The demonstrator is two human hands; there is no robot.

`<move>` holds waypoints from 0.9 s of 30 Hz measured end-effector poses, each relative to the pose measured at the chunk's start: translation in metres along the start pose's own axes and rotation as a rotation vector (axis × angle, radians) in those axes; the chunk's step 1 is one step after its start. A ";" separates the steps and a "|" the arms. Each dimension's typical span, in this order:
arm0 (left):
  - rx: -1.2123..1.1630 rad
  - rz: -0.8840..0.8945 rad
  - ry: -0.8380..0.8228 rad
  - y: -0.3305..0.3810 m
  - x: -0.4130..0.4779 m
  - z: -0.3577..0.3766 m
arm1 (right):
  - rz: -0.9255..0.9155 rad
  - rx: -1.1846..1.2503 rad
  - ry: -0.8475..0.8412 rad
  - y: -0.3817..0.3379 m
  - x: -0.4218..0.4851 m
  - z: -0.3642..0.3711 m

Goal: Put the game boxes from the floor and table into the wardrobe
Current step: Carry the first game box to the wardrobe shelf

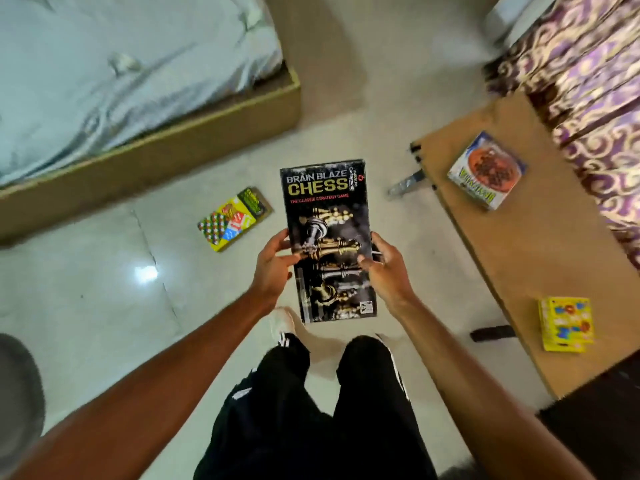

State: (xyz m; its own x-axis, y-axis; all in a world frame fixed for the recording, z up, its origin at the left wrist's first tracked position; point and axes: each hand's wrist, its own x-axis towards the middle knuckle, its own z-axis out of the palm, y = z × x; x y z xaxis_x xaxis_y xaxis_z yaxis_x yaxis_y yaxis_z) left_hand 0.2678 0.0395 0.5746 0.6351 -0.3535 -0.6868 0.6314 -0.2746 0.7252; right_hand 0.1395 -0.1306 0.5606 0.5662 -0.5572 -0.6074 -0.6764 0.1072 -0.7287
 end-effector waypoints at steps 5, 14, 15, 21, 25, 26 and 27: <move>-0.054 0.089 -0.054 0.060 -0.006 -0.001 | -0.073 0.034 0.068 -0.057 -0.008 -0.011; -0.025 0.175 -0.106 0.157 0.101 0.048 | -0.107 0.103 0.081 -0.116 0.123 -0.046; -0.026 0.186 -0.095 0.171 0.116 0.056 | -0.109 0.097 0.079 -0.141 0.131 -0.053; -0.038 0.246 -0.034 0.264 0.207 0.104 | -0.144 0.020 0.031 -0.233 0.236 -0.099; -0.067 0.243 -0.014 0.330 0.274 0.138 | -0.199 -0.050 0.016 -0.311 0.309 -0.131; -0.068 0.247 -0.007 0.343 0.288 0.144 | -0.213 -0.066 0.022 -0.326 0.324 -0.138; -0.075 0.255 -0.001 0.362 0.309 0.151 | -0.219 -0.074 0.027 -0.345 0.349 -0.145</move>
State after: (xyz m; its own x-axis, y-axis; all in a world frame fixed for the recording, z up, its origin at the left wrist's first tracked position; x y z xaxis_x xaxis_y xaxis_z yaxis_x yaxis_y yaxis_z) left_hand 0.6251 -0.3041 0.6319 0.7776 -0.4035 -0.4822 0.4821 -0.1097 0.8692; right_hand 0.5019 -0.4816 0.6462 0.6913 -0.5823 -0.4278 -0.5719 -0.0791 -0.8165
